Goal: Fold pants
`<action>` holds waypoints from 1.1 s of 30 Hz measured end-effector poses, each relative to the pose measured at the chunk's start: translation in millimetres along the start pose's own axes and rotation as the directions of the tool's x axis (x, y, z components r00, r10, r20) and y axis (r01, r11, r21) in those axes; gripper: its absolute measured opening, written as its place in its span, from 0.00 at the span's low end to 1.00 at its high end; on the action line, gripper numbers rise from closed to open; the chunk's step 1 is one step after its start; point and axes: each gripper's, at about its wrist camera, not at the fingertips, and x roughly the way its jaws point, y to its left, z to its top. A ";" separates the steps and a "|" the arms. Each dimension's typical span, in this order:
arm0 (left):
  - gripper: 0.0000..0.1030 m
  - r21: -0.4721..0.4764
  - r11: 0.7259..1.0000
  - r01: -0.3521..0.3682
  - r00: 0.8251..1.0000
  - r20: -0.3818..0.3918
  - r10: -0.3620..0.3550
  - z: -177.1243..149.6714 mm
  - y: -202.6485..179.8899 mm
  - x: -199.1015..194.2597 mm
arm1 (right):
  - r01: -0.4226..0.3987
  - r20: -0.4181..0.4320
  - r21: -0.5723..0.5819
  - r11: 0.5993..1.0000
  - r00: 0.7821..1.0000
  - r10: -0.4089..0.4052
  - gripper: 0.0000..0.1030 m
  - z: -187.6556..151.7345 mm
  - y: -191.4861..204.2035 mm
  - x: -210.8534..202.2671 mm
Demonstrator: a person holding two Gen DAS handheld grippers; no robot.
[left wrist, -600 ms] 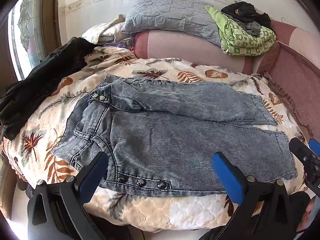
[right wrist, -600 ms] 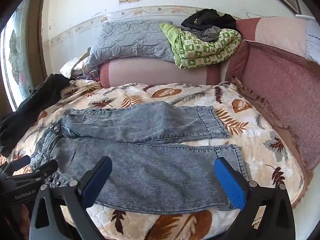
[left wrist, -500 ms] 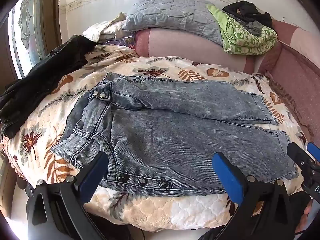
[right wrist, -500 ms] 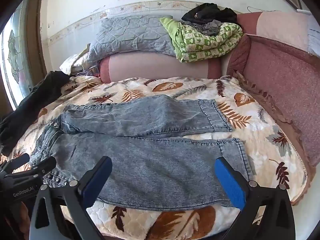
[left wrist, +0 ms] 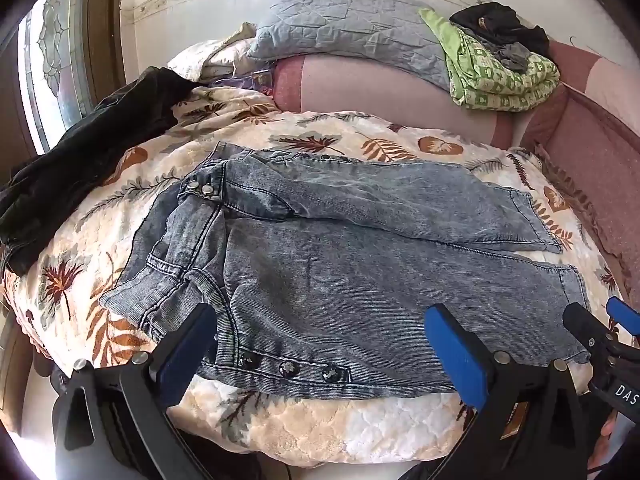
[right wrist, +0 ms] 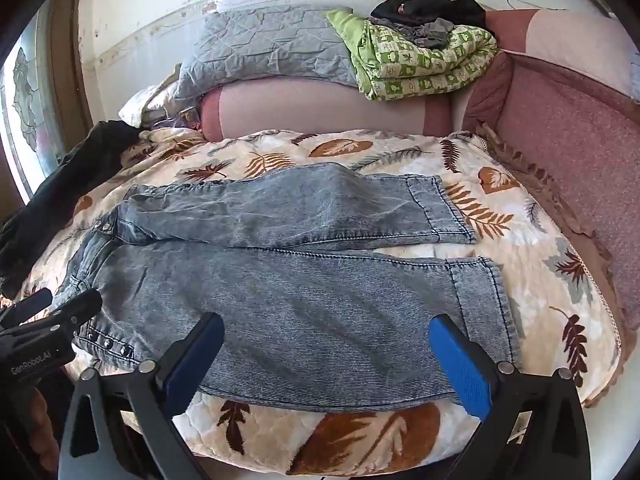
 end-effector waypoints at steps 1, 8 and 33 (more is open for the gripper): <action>1.00 -0.002 1.000 0.000 1.000 0.000 0.000 -0.2 0.5 0.2 | -0.001 -0.002 -0.001 1.000 1.000 0.001 1.00 -0.3 0.6 0.7; 1.00 -0.005 1.000 -0.008 1.000 -0.007 0.008 0.3 1.2 1.4 | -0.006 -0.007 -0.012 1.000 1.000 0.006 1.00 -1.5 4.1 3.5; 1.00 -0.020 1.000 -0.013 1.000 -0.011 0.013 1.5 5.7 -0.6 | -0.008 -0.009 -0.019 1.000 1.000 0.007 1.00 -3.1 7.4 4.2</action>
